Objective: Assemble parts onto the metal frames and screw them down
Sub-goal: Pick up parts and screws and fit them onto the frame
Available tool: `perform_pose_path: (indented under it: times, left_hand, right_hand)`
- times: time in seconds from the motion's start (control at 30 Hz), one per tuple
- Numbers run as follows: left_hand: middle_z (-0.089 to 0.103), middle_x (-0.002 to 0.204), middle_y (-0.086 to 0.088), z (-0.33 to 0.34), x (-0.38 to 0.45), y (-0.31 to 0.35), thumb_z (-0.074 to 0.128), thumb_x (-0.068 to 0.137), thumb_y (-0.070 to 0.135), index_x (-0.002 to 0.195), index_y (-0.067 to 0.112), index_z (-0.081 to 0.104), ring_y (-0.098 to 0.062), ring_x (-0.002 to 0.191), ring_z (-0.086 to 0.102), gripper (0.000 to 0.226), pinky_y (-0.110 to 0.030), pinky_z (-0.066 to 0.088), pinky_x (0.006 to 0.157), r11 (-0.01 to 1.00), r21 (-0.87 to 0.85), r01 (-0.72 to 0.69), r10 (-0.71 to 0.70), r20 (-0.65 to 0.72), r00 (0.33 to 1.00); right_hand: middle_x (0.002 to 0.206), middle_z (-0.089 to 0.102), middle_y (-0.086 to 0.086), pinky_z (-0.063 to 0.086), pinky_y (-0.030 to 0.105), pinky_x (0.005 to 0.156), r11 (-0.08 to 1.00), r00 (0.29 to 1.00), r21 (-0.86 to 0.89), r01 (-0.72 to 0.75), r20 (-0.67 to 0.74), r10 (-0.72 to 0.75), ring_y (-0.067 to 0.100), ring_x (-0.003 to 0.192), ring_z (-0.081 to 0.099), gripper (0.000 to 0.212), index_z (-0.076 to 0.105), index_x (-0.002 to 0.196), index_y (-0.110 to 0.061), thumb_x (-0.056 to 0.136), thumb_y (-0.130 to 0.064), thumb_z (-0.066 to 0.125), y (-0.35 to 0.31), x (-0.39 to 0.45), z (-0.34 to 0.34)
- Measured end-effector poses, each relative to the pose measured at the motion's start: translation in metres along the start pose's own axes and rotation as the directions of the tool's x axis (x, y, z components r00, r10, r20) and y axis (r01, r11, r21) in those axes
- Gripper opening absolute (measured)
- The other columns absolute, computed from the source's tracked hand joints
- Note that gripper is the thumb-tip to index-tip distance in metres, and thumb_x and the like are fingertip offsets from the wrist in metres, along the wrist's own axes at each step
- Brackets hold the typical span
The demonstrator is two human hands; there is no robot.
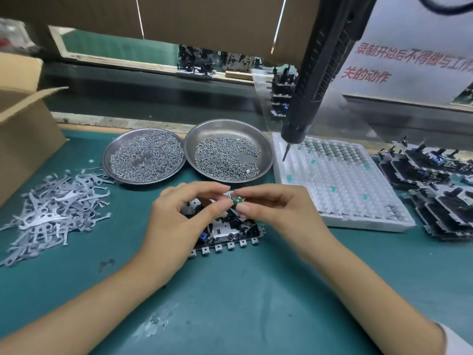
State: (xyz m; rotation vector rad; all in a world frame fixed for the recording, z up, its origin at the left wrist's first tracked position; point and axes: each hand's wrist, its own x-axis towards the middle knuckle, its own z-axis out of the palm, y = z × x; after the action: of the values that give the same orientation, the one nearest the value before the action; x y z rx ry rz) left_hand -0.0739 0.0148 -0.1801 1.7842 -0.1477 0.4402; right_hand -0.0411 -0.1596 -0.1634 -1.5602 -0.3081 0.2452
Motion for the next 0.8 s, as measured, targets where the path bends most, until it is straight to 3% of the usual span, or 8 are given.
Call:
perform_pose_path:
  times: [0.13,0.33,0.47,0.6,0.8]
  left_hand:
    - [0.071,0.083,0.017,0.0007,0.0006,0.0013,0.072,0.07,0.039,0.088,0.044,0.07,-0.011,0.086,0.066,0.018,-0.052,0.047,0.089,1.0,0.018,-0.019,0.019,0.008,1.0]
    - [0.069,0.08,0.016,0.0005,0.0001,0.0009,0.075,0.069,0.041,0.083,0.04,0.073,-0.019,0.087,0.064,0.015,-0.052,0.047,0.086,0.999,0.031,-0.032,0.031,0.03,0.999]
    - [0.068,0.081,0.016,0.0016,-0.0003,0.0023,0.073,0.068,0.045,0.082,0.041,0.072,-0.019,0.091,0.06,0.014,-0.048,0.045,0.088,0.998,0.06,-0.037,0.036,0.026,0.999]
    - [0.067,0.085,0.018,0.0014,-0.0003,0.0024,0.076,0.072,0.038,0.085,0.037,0.07,-0.011,0.089,0.058,0.015,-0.045,0.04,0.091,0.981,0.147,-0.123,0.121,0.022,0.992]
    - [0.061,0.083,0.017,-0.0066,0.0028,0.002,0.072,0.071,0.046,0.09,0.045,0.057,-0.003,0.09,0.055,0.025,-0.028,0.028,0.093,0.942,0.271,-0.197,0.188,0.06,0.98]
  right_hand:
    - [0.093,0.075,0.005,0.054,0.023,0.079,1.0,1.0,-0.009,0.022,-0.012,-0.022,0.017,0.087,0.071,0.021,0.074,0.095,-0.007,0.076,0.001,0.072,-0.0004,-0.0007,0.0017]
    - [0.099,0.073,0.007,0.055,0.03,0.086,0.998,0.997,-0.026,0.064,-0.046,-0.065,0.022,0.094,0.069,0.018,0.074,0.094,-0.006,0.077,-0.001,0.072,0.0005,-0.001,0.0031]
    - [0.093,0.074,0.005,0.057,0.029,0.079,0.994,0.993,-0.047,0.1,-0.052,-0.102,0.018,0.087,0.069,0.019,0.074,0.094,-0.013,0.078,-0.002,0.072,0.0009,-0.0028,0.0067]
    - [0.091,0.074,0.002,0.056,0.031,0.075,0.966,0.981,-0.187,0.181,-0.032,-0.19,0.025,0.085,0.068,0.017,0.075,0.095,-0.018,0.082,-0.008,0.072,0.0032,-0.0052,0.007]
    - [0.088,0.072,-0.01,0.052,0.038,0.08,0.884,0.948,-0.356,0.303,0.023,-0.316,0.016,0.09,0.064,0.022,0.074,0.092,-0.024,0.08,-0.005,0.074,0.0076,-0.006,0.0068]
